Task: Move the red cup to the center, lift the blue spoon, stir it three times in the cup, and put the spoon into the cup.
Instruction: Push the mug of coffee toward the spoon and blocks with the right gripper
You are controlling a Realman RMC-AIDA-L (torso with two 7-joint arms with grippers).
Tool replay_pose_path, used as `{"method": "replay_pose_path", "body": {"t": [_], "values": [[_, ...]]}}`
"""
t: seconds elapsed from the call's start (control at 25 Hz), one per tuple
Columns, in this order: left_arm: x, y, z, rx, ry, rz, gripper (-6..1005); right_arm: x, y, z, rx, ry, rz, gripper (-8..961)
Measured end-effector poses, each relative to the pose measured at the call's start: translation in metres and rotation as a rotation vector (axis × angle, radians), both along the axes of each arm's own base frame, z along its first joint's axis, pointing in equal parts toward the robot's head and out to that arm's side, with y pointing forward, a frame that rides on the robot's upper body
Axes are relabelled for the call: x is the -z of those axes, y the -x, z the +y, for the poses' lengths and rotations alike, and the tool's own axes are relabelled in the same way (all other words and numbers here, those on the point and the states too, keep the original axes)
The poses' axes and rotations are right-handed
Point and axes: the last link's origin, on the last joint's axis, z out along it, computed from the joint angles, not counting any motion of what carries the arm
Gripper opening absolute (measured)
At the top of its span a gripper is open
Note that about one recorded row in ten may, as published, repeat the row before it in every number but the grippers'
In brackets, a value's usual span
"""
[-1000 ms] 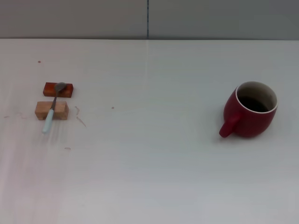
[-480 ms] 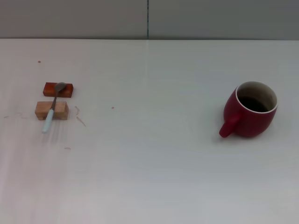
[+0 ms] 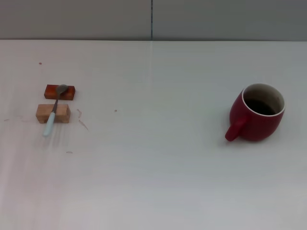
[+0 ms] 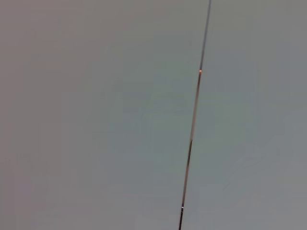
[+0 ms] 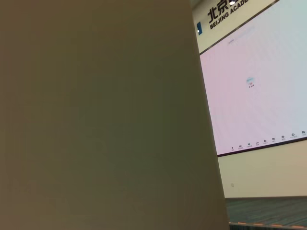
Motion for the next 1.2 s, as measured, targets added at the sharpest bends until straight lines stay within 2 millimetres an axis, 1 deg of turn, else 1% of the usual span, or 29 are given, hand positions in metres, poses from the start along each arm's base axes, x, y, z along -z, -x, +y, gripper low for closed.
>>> {"method": "replay_pose_path", "body": {"t": [0.08, 0.12, 0.36, 0.52, 0.68, 0.72, 0.76, 1.04, 1.2], "values": [[0.0, 0.0, 0.0, 0.002, -0.002, 0.001, 841, 0.003, 0.003, 0.003, 0.03, 0.041, -0.085, 115], [-0.001, 0.0, 0.0, 0.001, -0.003, 0.001, 841, 0.003, 0.003, 0.003, 0.03, 0.041, -0.085, 111], [-0.001, 0.0, -0.001, 0.001, -0.004, 0.002, 841, 0.011, 0.011, 0.009, 0.076, 0.147, -0.299, 88], [-0.001, 0.0, -0.001, 0.002, -0.005, 0.002, 841, 0.019, 0.017, 0.009, 0.091, 0.214, -0.441, 72], [-0.002, 0.0, -0.001, 0.002, -0.006, 0.002, 842, 0.027, 0.022, 0.008, 0.122, 0.27, -0.603, 66], [-0.002, 0.0, -0.001, 0.002, -0.006, 0.002, 842, 0.031, 0.024, 0.008, 0.145, 0.291, -0.681, 64], [-0.002, 0.0, -0.001, 0.002, -0.006, 0.002, 842, 0.031, 0.024, 0.008, 0.145, 0.291, -0.681, 64], [-0.002, 0.0, -0.001, 0.002, -0.006, 0.002, 841, 0.041, 0.03, 0.006, 0.225, 0.341, -0.934, 65], [-0.002, 0.001, -0.002, 0.001, -0.007, 0.003, 841, 0.049, 0.034, 0.005, 0.24, 0.378, -1.078, 64]]}}
